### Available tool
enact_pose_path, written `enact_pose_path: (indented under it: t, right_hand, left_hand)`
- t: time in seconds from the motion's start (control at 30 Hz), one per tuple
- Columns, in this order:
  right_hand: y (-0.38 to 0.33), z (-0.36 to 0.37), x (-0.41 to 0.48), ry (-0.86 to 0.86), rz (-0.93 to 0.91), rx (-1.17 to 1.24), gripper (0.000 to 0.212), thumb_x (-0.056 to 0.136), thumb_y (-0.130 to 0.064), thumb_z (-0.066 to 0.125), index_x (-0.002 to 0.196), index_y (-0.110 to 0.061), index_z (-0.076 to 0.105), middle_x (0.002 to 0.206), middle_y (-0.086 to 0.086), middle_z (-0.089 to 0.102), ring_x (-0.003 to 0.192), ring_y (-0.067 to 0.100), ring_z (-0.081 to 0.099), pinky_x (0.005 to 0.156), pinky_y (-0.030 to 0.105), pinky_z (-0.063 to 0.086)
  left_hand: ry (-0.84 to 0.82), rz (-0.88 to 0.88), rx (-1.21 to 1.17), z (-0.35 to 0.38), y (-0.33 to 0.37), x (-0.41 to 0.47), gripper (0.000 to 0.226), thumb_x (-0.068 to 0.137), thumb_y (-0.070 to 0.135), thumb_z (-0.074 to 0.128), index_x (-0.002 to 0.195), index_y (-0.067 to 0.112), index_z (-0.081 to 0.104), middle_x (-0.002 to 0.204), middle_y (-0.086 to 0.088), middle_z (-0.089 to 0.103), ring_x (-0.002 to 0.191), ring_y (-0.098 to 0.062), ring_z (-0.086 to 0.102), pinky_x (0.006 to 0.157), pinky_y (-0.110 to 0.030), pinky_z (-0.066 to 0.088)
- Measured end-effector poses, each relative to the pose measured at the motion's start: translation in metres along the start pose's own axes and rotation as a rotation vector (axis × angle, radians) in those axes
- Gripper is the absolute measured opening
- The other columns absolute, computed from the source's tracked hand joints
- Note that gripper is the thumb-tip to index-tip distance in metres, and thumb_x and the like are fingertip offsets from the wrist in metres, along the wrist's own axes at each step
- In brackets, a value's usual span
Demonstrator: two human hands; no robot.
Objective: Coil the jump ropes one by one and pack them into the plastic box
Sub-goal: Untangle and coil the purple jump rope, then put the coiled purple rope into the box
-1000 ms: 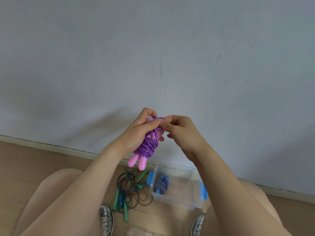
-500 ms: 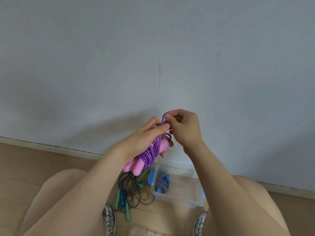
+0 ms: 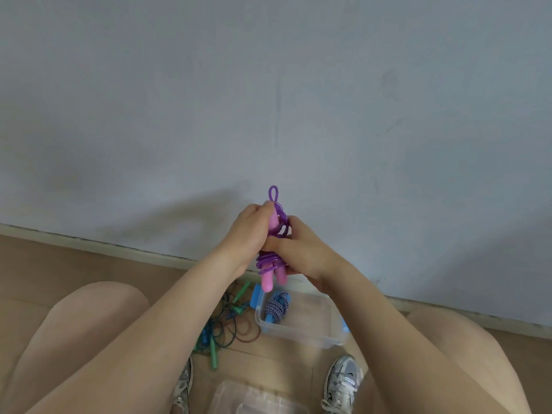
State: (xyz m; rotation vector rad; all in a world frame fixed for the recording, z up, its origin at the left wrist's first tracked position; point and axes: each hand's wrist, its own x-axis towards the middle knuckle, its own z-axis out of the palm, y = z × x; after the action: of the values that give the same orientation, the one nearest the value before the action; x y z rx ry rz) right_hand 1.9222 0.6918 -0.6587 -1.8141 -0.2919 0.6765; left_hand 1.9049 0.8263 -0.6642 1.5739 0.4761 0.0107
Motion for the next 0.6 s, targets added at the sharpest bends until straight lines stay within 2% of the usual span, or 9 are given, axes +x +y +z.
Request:
enact_pose_path:
  t: [0.07,0.1,0.17,0.23,0.3,0.37,0.47,0.53,0.6]
  right_hand:
    - [0.015,0.0,0.008,0.092,-0.018,-0.117,0.04,0.083,-0.032,0.076,0.116,-0.024,0.054,0.099,0.007,0.079,0.092,0.024,0.078,0.091,0.051,0.062]
    - [0.022,-0.001,0.011,0.105,0.002,-0.158,0.046,0.079,-0.038,0.075,0.116,-0.02,0.055,0.095,0.005,0.079,0.087,0.021,0.078,0.088,0.05,0.062]
    - [0.038,-0.002,0.019,0.104,0.044,-0.229,0.041,0.078,-0.039,0.069,0.102,-0.006,0.065,0.075,0.008,0.077,0.064,0.019,0.072,0.078,0.048,0.064]
    - [0.054,-0.006,0.027,0.094,0.113,-0.299,0.028,0.088,-0.027,0.063,0.076,-0.003,0.066,0.056,0.011,0.069,0.041,0.017,0.056,0.058,0.037,0.058]
    - [0.073,-0.013,0.036,0.075,0.242,-0.405,0.028,0.092,-0.024,0.061,0.07,-0.006,0.062,0.056,0.012,0.065,0.035,0.015,0.049,0.044,0.024,0.045]
    - [0.098,-0.02,0.05,0.043,0.386,-0.446,0.039,0.093,-0.035,0.058,0.075,-0.002,0.066,0.058,0.01,0.063,0.037,0.016,0.048,0.044,0.018,0.04]
    - [0.143,-0.02,0.069,0.09,0.541,-0.351,0.04,0.095,-0.041,0.057,0.077,-0.005,0.064,0.054,0.006,0.06,0.049,0.02,0.049,0.051,0.023,0.043]
    - [0.177,-0.014,0.076,0.115,0.589,-0.322,0.026,0.096,-0.028,0.063,0.079,-0.009,0.06,0.061,0.01,0.061,0.049,0.02,0.051,0.05,0.024,0.042]
    - [0.207,-0.009,0.081,0.102,0.6,-0.362,0.021,0.093,-0.018,0.062,0.074,-0.009,0.062,0.058,0.011,0.064,0.042,0.02,0.051,0.048,0.026,0.043]
  left_hand:
    - [-0.089,-0.032,0.075,0.005,-0.002,0.002,0.029,0.089,0.044,0.045,0.09,0.018,0.059,0.088,-0.005,0.06,0.078,-0.025,0.059,0.081,-0.044,0.05]
    - [-0.129,-0.027,0.172,0.006,-0.005,0.004,0.028,0.093,0.043,0.045,0.098,0.019,0.059,0.096,-0.003,0.059,0.085,-0.025,0.059,0.083,-0.041,0.047]
    - [-0.142,0.032,0.513,0.005,-0.016,0.011,0.038,0.105,0.038,0.045,0.135,0.016,0.053,0.126,-0.003,0.053,0.116,-0.024,0.057,0.091,-0.034,0.04]
    - [-0.129,0.163,0.898,0.003,-0.025,0.014,0.051,0.107,0.032,0.045,0.155,0.015,0.038,0.151,-0.008,0.046,0.135,-0.029,0.049,0.104,-0.037,0.042]
    - [-0.186,0.279,1.174,0.002,-0.035,0.019,0.048,0.106,0.029,0.043,0.153,0.022,0.042,0.151,-0.009,0.048,0.133,-0.032,0.05,0.107,-0.047,0.045]
    - [-0.288,0.3,1.319,0.002,-0.044,0.027,0.045,0.105,0.025,0.043,0.149,0.025,0.048,0.145,-0.008,0.053,0.129,-0.032,0.053,0.105,-0.049,0.046]
    - [-0.408,0.197,1.383,0.001,-0.058,0.04,0.039,0.101,0.017,0.045,0.137,0.023,0.057,0.135,-0.009,0.058,0.117,-0.031,0.059,0.099,-0.048,0.052]
    - [-0.468,0.127,1.419,-0.003,-0.067,0.049,0.035,0.096,0.01,0.048,0.127,0.018,0.062,0.123,-0.01,0.06,0.105,-0.032,0.063,0.091,-0.048,0.056]
    - [-0.526,0.106,1.414,-0.004,-0.074,0.057,0.035,0.092,0.006,0.049,0.12,0.015,0.067,0.117,-0.011,0.063,0.104,-0.033,0.065,0.09,-0.049,0.058]
